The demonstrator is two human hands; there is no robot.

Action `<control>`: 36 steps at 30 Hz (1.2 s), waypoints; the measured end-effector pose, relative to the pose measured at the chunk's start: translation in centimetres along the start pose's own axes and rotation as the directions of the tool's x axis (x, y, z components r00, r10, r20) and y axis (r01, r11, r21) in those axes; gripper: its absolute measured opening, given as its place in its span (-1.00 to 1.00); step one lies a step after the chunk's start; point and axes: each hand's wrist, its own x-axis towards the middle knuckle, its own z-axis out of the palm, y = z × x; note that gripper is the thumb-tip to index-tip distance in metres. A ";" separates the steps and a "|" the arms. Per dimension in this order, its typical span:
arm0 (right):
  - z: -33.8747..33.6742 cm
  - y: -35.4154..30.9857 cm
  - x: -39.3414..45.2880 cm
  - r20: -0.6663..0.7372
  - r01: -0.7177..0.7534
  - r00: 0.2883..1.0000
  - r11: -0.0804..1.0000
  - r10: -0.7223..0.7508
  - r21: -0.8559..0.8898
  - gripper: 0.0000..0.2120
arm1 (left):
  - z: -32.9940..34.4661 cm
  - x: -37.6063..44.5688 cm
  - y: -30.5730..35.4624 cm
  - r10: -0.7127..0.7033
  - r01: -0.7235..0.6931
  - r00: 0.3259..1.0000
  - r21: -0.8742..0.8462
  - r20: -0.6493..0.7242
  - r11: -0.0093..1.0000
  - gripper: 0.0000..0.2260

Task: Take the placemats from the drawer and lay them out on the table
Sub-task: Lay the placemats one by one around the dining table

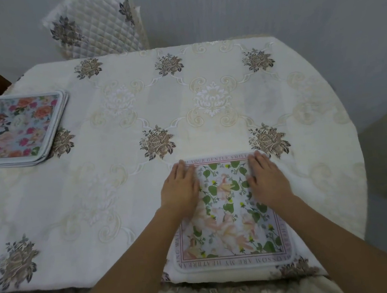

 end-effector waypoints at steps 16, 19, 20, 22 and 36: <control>1.9 0.9 -9.8 0.068 0.044 0.997 0.998 -0.042 -0.036 -0.38 | 1.9 -10.4 0.7 -0.014 0.016 0.997 -0.028 0.071 0.999 -0.56; 2.3 0.9 -12.4 0.105 0.078 0.992 0.997 -0.075 -0.025 -0.38 | 2.3 -13.4 1.2 -0.018 0.024 0.993 -0.053 0.117 0.998 -0.60; 2.3 0.9 -13.2 0.123 0.080 0.989 0.997 -0.078 -0.016 -0.37 | 2.6 -14.3 1.3 -0.010 0.018 0.991 -0.065 0.130 0.998 -0.61; 2.4 0.8 -14.8 0.162 0.082 0.984 0.997 -0.080 -0.003 -0.37 | 2.8 -16.0 1.4 0.003 0.013 0.983 -0.088 0.182 0.996 -0.57; 3.1 -3.2 -20.0 0.200 0.251 0.946 0.967 -0.254 0.040 -0.49 | 3.4 -19.2 4.5 0.148 -0.126 0.956 -0.099 0.253 0.987 -0.58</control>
